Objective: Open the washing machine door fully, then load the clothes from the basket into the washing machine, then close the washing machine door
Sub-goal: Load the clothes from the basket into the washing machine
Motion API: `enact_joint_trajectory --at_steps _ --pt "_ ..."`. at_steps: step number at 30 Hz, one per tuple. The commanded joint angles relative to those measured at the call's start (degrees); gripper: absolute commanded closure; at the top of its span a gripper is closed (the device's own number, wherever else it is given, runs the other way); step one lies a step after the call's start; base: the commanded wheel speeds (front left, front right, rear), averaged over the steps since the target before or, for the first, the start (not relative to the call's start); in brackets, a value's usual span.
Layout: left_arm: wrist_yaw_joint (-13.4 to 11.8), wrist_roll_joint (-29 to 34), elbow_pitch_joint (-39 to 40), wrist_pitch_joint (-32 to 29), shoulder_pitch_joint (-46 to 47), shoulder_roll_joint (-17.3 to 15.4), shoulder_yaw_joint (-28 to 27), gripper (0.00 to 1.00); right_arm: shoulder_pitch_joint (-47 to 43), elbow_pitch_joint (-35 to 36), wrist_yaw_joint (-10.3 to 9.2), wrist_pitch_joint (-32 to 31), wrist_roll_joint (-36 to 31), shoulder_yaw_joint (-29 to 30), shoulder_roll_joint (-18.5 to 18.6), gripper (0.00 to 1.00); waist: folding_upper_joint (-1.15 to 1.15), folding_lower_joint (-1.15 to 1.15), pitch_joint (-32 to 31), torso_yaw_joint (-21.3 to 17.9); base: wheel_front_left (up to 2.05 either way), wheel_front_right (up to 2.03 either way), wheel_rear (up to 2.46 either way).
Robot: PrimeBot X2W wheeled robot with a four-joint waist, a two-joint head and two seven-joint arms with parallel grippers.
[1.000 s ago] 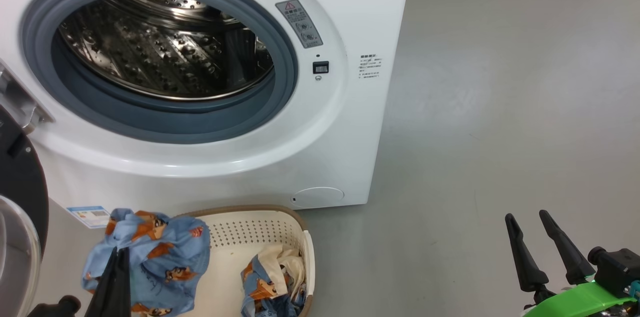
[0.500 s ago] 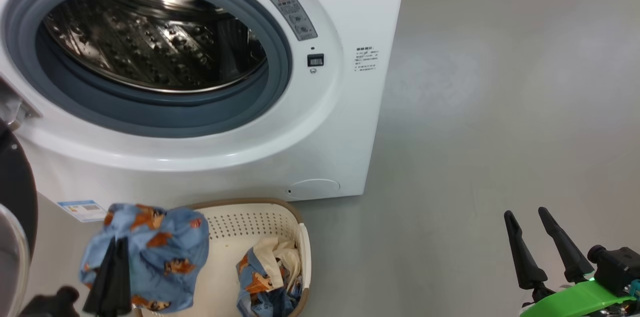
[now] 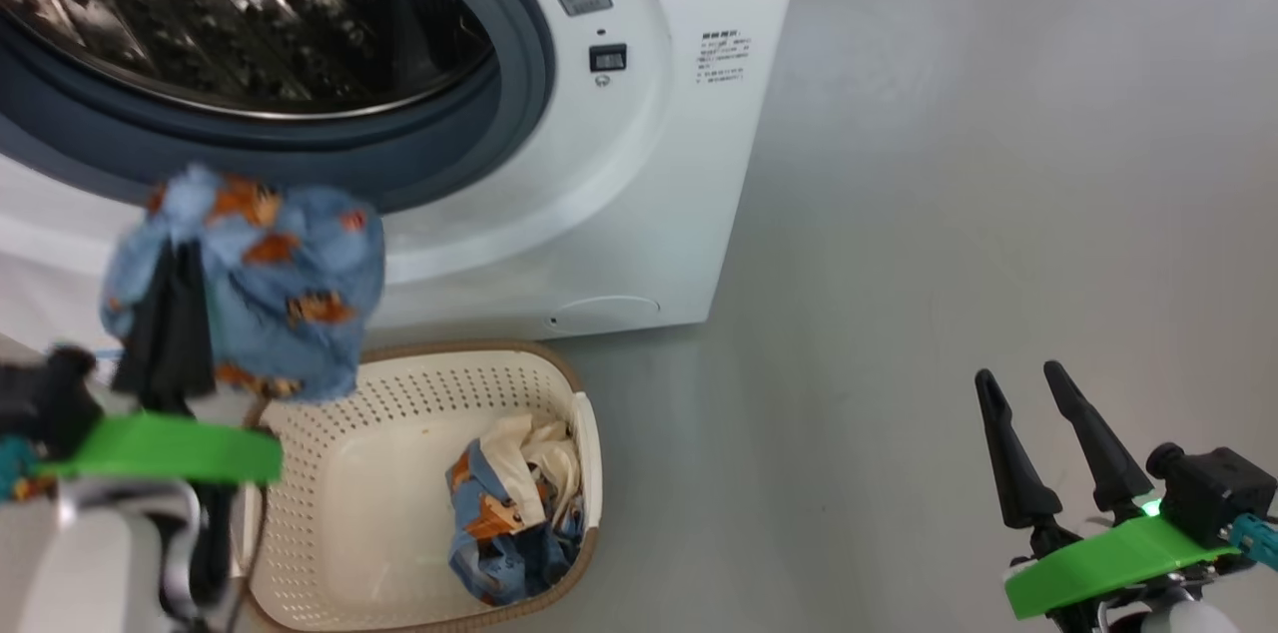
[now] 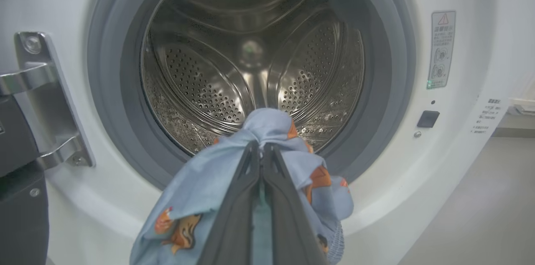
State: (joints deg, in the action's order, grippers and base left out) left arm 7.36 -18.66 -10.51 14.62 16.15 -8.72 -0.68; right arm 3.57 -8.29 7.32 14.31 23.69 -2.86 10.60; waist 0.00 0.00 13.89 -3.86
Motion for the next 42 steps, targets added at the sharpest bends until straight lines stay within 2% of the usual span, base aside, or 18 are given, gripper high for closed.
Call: enact_joint_trajectory --at_steps 1,6,10,14,18,29,34,37,42 --pt "0.13 0.95 0.54 0.38 4.36 -2.34 -2.11 1.0 1.59 1.59 0.17 0.69 -0.8 -1.45 0.28 0.0 0.0 0.0 2.3 -1.0 0.0 0.0 0.0" --pt "0.13 1.23 -3.23 0.38 13.56 -4.04 -1.86 1.0 3.35 1.59 0.17 0.69 -0.98 -2.02 -0.4 0.0 0.0 0.0 4.4 -1.99 0.0 0.0 0.0" --pt "0.13 1.78 -8.81 0.38 19.68 -5.64 0.36 1.0 4.32 1.51 0.17 0.69 -1.09 -2.58 -1.1 0.0 0.0 0.0 5.64 -2.96 0.0 0.0 0.0" --pt "0.13 1.64 -16.29 0.38 25.31 -6.65 2.45 1.0 5.08 1.44 0.17 0.69 -1.15 -3.31 -1.96 0.0 0.0 0.0 6.73 -3.97 0.0 0.0 0.0" --pt "0.13 -1.53 -24.76 0.38 30.91 -6.93 4.15 1.0 5.91 1.39 0.17 0.69 -1.12 -3.81 -2.6 0.0 0.0 0.0 7.87 -4.87 0.0 0.0 0.0" --pt "0.13 -5.1 -45.44 0.34 44.52 -10.41 9.66 1.0 7.44 1.6 0.17 0.69 -1.1 -4.77 -3.72 0.0 0.0 0.0 10.24 -7.75 0.0 0.0 0.0" --pt "0.13 -7.62 -44.93 0.36 49.48 -11.79 9.86 1.0 7.98 1.78 0.17 0.69 -1.05 -4.87 -4.16 0.0 0.0 0.0 11.77 -8.52 0.0 0.0 0.0" --pt "0.13 -6.57 -40.3 0.37 51.38 -12.94 7.94 1.0 8.53 2.07 0.17 0.69 -1.11 -4.77 -4.46 0.0 0.0 0.0 13.04 -8.76 0.0 0.0 0.0" --pt "0.13 -3.16 -34.31 0.37 50.46 -12.48 4.84 1.0 8.91 2.15 0.17 0.69 -1.3 -4.64 -4.84 0.0 0.0 0.0 13.91 -8.89 0.0 0.0 0.0"
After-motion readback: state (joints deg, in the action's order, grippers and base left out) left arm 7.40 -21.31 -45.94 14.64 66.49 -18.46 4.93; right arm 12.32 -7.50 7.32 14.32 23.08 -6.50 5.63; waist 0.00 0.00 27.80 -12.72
